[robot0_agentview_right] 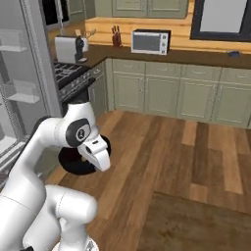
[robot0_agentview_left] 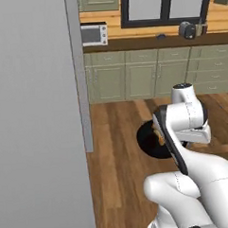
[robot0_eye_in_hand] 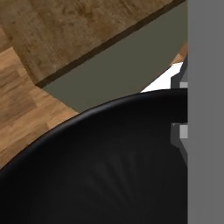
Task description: Pick the chicken drumstick and avocado from their plates and place them in the bowl. Then put the bowl in the fridge.
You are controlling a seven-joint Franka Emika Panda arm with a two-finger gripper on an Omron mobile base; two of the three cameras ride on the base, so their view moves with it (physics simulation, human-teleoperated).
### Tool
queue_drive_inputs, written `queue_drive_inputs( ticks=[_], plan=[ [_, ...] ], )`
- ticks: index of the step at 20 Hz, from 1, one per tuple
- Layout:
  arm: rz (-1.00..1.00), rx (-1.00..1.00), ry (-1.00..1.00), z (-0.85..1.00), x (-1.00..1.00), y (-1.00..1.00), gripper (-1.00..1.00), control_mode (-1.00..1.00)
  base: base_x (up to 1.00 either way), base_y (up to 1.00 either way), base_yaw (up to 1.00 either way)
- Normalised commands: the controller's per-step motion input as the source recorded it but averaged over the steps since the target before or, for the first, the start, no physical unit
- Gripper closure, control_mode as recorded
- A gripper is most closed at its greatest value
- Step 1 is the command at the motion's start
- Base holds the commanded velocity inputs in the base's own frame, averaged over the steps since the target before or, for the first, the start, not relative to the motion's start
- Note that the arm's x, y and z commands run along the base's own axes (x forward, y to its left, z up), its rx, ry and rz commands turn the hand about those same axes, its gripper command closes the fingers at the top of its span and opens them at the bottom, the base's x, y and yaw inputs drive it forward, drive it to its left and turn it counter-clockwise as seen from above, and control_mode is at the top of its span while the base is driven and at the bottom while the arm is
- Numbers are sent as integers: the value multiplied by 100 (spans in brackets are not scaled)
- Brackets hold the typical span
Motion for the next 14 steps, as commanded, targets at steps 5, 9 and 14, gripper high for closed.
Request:
queue_drive_inputs(
  ticks=[5, 9, 14],
  plan=[
    [0, 0, 0, 0, 0, 0, 100, 100, 24, -5, 58],
    [0, 0, 0, 0, 0, 0, 100, 100, 95, -37, 48],
    [0, 0, 0, 0, 0, 0, 100, 100, 58, -29, 49]
  ],
)
